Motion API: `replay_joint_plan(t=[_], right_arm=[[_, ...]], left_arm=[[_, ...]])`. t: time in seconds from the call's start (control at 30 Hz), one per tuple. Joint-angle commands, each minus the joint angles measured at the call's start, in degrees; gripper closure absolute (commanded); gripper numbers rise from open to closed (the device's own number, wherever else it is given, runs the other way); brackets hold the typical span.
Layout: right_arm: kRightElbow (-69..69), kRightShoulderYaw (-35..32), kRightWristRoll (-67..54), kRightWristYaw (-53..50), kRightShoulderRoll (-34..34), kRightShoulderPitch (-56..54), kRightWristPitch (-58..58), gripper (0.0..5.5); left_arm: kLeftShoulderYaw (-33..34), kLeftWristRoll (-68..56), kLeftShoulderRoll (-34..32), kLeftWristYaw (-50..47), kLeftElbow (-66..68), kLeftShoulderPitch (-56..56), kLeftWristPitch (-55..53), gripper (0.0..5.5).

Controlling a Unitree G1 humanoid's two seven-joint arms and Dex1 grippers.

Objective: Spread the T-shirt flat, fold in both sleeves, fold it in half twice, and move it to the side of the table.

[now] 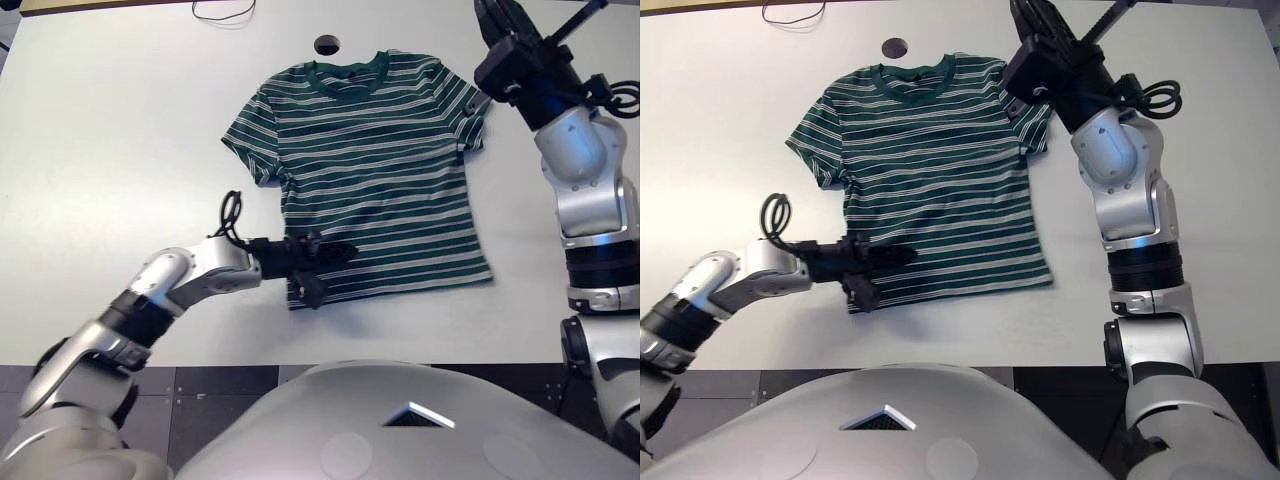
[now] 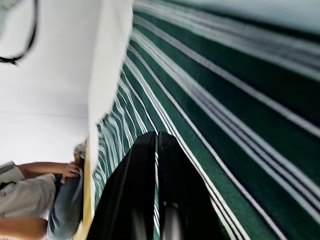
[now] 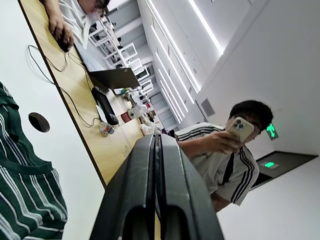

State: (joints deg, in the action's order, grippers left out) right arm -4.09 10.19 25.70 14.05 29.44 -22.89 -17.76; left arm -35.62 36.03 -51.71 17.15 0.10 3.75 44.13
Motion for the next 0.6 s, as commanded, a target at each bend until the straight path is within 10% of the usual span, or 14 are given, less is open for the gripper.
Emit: replay_joint_plan(t=[0.03, 0.6], right_arm=[[-0.41, 1.00, 1.32, 1.93, 1.72, 0.17, -0.36, 5.40], [-10.65, 0.69, 1.48, 0.02, 3.80, -0.17, -4.36, 4.72]], left_arm=[[-1.79, -0.77, -7.56, 6.68, -2.38, -13.37, -1.31, 5.38], [21.92, -5.63, -4.66, -2.36, -15.09, -22.15, -7.04, 5.40]])
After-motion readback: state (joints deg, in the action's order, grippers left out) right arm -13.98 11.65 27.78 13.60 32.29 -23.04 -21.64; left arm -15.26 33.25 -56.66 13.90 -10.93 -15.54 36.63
